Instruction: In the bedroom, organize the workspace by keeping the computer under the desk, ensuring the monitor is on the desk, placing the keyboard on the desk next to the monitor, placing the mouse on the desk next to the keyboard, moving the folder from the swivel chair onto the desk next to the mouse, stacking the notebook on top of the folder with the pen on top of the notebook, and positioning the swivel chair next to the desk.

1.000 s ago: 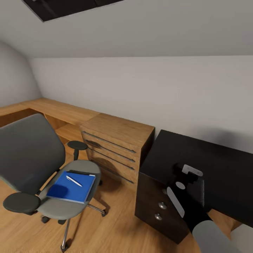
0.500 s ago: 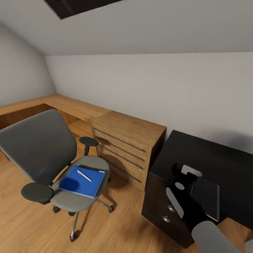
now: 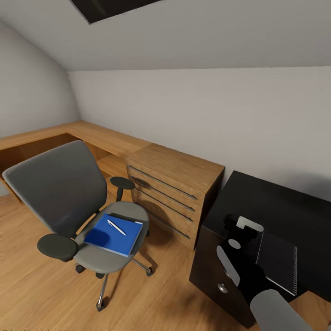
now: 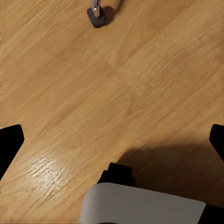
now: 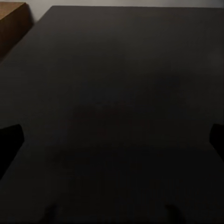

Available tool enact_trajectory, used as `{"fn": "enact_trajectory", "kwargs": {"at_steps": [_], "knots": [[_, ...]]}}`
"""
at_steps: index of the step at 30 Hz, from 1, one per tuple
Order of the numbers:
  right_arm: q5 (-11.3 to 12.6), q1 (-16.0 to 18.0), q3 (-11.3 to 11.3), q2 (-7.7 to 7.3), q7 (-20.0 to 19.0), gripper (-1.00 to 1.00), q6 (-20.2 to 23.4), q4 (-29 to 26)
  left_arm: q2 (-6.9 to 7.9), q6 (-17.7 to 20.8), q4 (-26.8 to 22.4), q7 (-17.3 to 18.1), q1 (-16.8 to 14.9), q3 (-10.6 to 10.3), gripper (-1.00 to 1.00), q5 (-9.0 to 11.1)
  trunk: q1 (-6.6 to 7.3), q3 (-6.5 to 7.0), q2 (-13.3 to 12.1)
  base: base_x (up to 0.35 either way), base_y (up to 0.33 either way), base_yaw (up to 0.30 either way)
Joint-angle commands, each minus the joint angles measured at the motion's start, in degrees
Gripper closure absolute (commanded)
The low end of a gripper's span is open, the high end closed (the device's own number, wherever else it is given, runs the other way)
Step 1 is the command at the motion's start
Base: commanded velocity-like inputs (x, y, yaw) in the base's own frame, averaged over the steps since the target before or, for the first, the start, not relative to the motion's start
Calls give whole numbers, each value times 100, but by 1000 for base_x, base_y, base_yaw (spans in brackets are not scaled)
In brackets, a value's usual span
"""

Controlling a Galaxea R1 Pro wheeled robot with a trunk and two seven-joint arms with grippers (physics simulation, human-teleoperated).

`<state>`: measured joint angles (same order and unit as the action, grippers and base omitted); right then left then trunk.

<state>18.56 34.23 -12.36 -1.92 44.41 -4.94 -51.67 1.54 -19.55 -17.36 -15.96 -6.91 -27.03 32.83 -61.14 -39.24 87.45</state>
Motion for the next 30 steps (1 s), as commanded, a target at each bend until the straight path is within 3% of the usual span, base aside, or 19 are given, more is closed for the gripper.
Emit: {"fn": "enact_trajectory", "kwargs": {"at_steps": [1, 30], "knots": [[60, 5, -30, -5, 30, -100, -51, -1, 4, -12, -4, -39, -4, -49, -100, 31, 0, -5, 3, 0, 0, 164], [60, 5, -21, 8, 33, -100, -51, -1, 4, -5, -4, -39, -4, -48, -100, 31, 0, -5, 3, 0, 0, 257]]}}
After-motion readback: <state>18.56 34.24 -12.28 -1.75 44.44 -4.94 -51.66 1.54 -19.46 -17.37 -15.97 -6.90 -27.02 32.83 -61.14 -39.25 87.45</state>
